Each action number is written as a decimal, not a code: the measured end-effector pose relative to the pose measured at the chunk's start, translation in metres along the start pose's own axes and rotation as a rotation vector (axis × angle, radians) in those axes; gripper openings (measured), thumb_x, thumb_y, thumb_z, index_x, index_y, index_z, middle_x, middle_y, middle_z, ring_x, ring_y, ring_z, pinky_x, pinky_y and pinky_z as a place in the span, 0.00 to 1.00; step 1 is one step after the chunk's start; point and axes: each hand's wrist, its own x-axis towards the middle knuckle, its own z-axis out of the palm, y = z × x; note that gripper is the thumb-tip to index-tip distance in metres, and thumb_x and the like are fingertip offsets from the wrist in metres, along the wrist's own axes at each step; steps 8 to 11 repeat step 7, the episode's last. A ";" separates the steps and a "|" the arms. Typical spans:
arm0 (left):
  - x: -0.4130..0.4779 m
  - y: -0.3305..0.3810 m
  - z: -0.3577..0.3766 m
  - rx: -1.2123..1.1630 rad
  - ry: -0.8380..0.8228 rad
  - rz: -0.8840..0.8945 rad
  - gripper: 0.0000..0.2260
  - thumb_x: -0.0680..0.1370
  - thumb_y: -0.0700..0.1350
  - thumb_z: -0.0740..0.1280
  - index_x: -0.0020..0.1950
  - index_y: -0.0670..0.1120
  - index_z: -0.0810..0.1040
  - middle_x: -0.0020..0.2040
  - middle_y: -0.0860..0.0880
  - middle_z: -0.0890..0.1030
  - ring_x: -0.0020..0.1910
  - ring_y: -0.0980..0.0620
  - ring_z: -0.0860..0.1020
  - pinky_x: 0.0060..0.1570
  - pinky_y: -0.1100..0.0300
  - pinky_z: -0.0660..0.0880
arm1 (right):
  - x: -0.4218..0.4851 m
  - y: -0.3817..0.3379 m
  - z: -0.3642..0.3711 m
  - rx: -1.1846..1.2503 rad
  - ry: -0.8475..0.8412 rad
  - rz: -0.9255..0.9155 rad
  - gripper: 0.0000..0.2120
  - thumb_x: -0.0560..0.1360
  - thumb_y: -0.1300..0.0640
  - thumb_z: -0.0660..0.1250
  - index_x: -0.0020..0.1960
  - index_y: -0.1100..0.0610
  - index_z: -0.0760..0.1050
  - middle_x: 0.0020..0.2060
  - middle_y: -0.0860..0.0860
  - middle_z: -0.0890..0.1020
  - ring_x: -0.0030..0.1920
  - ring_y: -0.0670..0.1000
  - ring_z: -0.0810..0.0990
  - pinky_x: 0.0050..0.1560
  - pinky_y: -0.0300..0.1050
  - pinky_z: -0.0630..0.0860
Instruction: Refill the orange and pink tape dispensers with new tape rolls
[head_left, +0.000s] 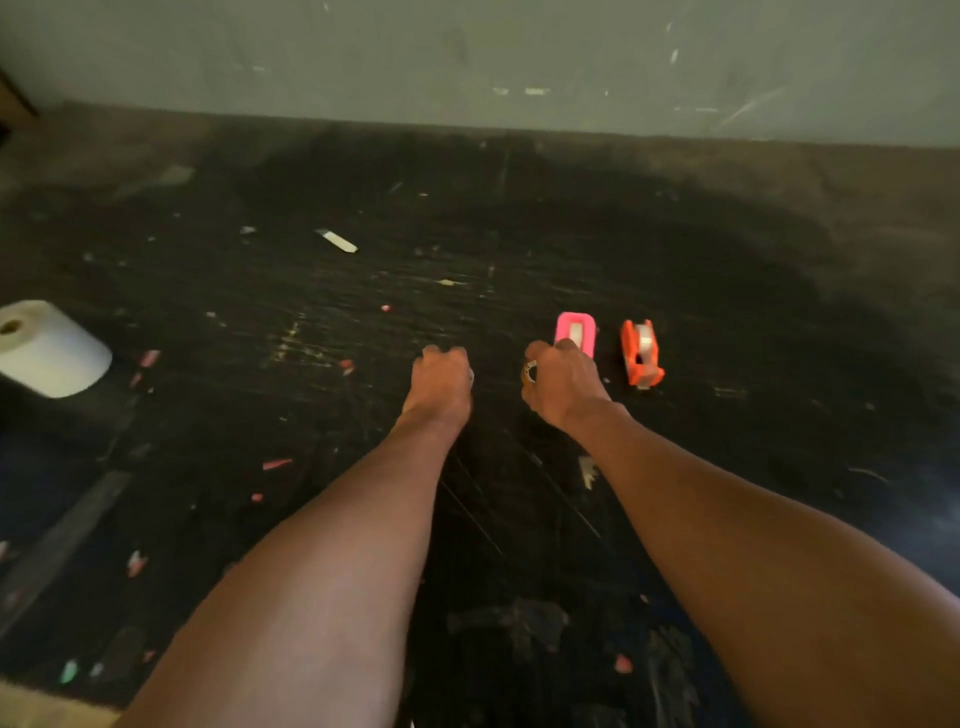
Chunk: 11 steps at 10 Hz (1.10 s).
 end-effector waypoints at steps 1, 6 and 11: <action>0.048 -0.006 0.004 -0.020 -0.039 0.025 0.19 0.77 0.37 0.70 0.68 0.43 0.75 0.67 0.38 0.72 0.67 0.39 0.73 0.64 0.49 0.73 | 0.044 -0.004 0.009 -0.017 -0.029 0.046 0.15 0.79 0.57 0.63 0.64 0.60 0.74 0.60 0.61 0.76 0.59 0.62 0.75 0.58 0.55 0.76; 0.109 -0.006 0.029 -0.015 -0.150 0.080 0.32 0.76 0.40 0.73 0.78 0.46 0.64 0.74 0.38 0.66 0.72 0.39 0.70 0.70 0.48 0.69 | 0.092 0.001 0.038 0.056 -0.092 0.167 0.30 0.77 0.54 0.68 0.75 0.55 0.61 0.65 0.61 0.72 0.63 0.59 0.74 0.58 0.51 0.75; 0.085 -0.003 0.024 -0.036 -0.110 0.050 0.33 0.77 0.40 0.72 0.78 0.45 0.62 0.74 0.38 0.65 0.72 0.38 0.69 0.70 0.47 0.70 | 0.073 -0.001 0.034 0.112 -0.052 0.152 0.30 0.77 0.55 0.68 0.75 0.56 0.59 0.66 0.62 0.70 0.63 0.59 0.75 0.57 0.49 0.75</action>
